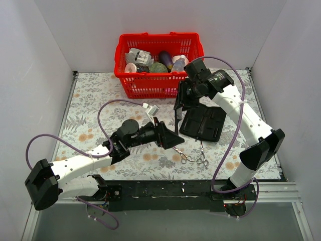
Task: Sort the hair-cutting tools
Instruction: Pick up the comb at the center of the board.
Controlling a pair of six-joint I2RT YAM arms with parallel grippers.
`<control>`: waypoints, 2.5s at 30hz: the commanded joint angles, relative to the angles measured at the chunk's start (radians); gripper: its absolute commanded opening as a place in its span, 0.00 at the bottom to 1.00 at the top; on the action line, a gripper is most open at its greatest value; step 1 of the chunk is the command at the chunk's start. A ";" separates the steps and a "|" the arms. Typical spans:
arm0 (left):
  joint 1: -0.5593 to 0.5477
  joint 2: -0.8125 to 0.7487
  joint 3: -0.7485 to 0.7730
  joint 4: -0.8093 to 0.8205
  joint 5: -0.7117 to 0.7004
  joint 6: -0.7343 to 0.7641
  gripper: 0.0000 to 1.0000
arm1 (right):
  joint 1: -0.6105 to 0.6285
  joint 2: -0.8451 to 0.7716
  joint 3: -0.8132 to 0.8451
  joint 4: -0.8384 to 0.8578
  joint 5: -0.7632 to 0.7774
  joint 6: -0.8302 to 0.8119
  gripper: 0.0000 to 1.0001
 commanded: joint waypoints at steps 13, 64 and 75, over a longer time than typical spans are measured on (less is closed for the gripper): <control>0.023 -0.064 0.114 -0.265 -0.122 0.099 0.80 | 0.013 -0.040 -0.054 -0.023 0.041 -0.049 0.15; 0.026 0.102 0.266 -0.475 0.132 0.132 0.00 | 0.112 -0.110 0.006 -0.057 0.194 -0.148 0.70; 0.028 0.041 0.289 -0.716 0.483 0.189 0.00 | 0.102 -0.570 -0.390 0.063 0.099 -0.233 0.84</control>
